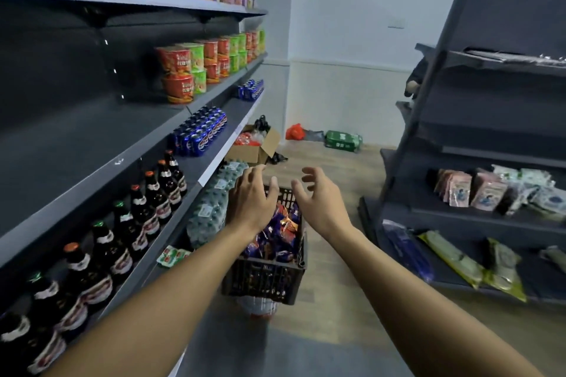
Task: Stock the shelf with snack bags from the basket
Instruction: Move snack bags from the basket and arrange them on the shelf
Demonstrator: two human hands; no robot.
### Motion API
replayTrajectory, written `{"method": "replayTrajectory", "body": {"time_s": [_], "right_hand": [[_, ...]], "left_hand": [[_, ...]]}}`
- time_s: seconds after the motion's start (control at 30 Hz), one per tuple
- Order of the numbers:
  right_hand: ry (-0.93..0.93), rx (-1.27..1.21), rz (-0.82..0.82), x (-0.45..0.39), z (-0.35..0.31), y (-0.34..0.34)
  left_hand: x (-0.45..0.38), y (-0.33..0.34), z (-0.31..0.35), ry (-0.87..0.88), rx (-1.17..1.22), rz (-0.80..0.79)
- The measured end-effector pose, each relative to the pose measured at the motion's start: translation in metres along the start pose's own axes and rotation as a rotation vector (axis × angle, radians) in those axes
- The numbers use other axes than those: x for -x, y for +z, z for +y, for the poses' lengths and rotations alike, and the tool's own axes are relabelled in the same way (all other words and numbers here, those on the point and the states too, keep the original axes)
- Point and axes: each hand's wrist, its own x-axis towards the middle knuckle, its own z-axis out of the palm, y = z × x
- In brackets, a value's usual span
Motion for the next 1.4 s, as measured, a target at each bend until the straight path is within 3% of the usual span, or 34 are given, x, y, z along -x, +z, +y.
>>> {"method": "replayTrajectory", "body": {"time_s": [0.33,0.73,0.93,1.2,1.4], "right_hand": [[0.085,-0.025,-0.102,-0.123,0.059,0.073],[-0.023,-0.029,-0.376,-0.221,0.167,0.166],[-0.020,-0.036,-0.507,-0.236,0.221,0.216],[0.124,0.043,-0.606,-0.212,0.333,0.286],[0.218,0.073,-0.669,-0.183,0.392,0.334]], "left_hand": [[-0.113,0.065,-0.077,-0.083,-0.100,-0.041],[-0.146,0.176,-0.139,-0.404,-0.243,-0.031],[-0.134,0.231,-0.176,-0.544,-0.290,-0.049],[-0.079,0.324,-0.275,-0.749,-0.467,-0.249],[-0.056,0.360,-0.336,-0.767,-0.591,-0.308]]}}
